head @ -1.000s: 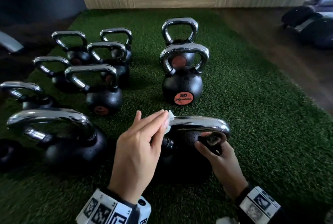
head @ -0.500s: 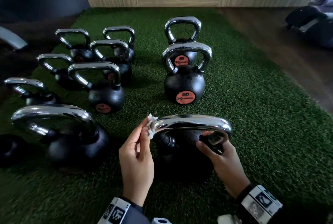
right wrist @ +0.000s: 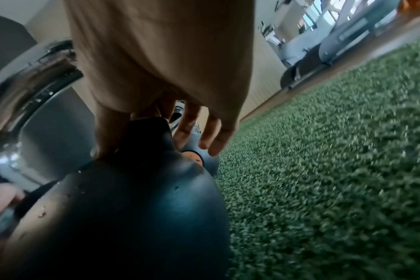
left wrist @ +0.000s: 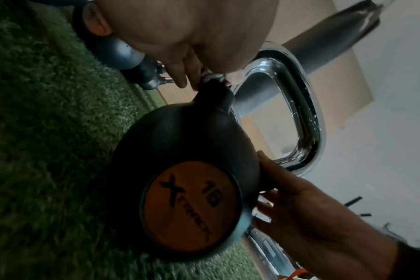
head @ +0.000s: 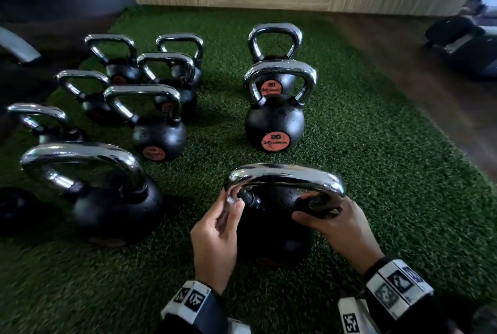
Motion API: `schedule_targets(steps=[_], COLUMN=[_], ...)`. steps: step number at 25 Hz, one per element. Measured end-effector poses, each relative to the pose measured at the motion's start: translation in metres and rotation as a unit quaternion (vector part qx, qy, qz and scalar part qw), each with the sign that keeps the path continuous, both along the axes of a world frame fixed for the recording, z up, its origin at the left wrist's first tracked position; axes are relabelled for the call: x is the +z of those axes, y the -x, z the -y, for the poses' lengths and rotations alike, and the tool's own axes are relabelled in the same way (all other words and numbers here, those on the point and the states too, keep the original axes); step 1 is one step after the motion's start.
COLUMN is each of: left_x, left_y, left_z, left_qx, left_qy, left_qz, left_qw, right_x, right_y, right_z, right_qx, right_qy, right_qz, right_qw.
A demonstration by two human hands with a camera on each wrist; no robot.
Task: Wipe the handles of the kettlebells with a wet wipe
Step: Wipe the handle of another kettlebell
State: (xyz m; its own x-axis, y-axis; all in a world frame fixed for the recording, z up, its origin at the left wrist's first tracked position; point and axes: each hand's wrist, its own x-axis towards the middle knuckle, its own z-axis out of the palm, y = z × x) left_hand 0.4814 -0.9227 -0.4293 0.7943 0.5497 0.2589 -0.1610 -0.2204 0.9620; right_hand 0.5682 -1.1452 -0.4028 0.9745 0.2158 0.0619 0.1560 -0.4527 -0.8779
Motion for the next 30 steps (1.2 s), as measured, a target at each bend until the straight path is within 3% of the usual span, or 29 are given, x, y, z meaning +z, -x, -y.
schedule_targets(steps=[3, 8, 11, 13, 16, 19, 21, 23, 26, 30], left_x=[0.016, 0.041, 0.047, 0.043, 0.037, 0.033, 0.038, 0.044, 0.05, 0.061], left_y=[-0.019, -0.069, -0.091, -0.097, -0.095, -0.094, -0.096, -0.101, -0.099, -0.097], left_z=[-0.009, -0.014, -0.007, -0.009, -0.021, -0.026, -0.022, -0.018, -0.009, -0.01], left_qx=[-0.01, -0.04, -0.058, -0.097, -0.219, -0.176, -0.13, -0.1, -0.084, -0.098], left_qy=[-0.039, -0.213, -0.256, -0.22, -0.006, -0.069, -0.114, -0.127, -0.077, -0.108], left_qz=[-0.038, -0.09, -0.098, -0.118, -0.129, -0.112, -0.096, -0.075, -0.045, -0.04], left_qw=[0.998, 0.972, 0.96, 0.963, 0.967, 0.976, 0.98, 0.984, 0.992, 0.989], right_x=[0.005, 0.021, 0.028, 0.031, 0.015, -0.015, -0.029, -0.031, -0.027, -0.019], right_y=[0.012, 0.02, 0.011, -0.001, -0.027, -0.044, -0.047, -0.045, -0.039, -0.032], right_z=[0.017, 0.025, 0.012, 0.003, -0.014, -0.031, -0.034, -0.032, -0.032, -0.035], right_qx=[0.022, 0.192, 0.26, 0.224, 0.153, 0.197, 0.214, 0.208, 0.193, 0.18], right_qy=[0.036, 0.091, 0.086, 0.076, 0.077, 0.111, 0.087, 0.058, 0.038, 0.014], right_qz=[0.026, 0.103, 0.089, 0.06, 0.045, -0.056, -0.084, -0.09, -0.078, -0.08], right_qw=[0.999, 0.972, 0.958, 0.97, 0.984, 0.972, 0.969, 0.972, 0.977, 0.98])
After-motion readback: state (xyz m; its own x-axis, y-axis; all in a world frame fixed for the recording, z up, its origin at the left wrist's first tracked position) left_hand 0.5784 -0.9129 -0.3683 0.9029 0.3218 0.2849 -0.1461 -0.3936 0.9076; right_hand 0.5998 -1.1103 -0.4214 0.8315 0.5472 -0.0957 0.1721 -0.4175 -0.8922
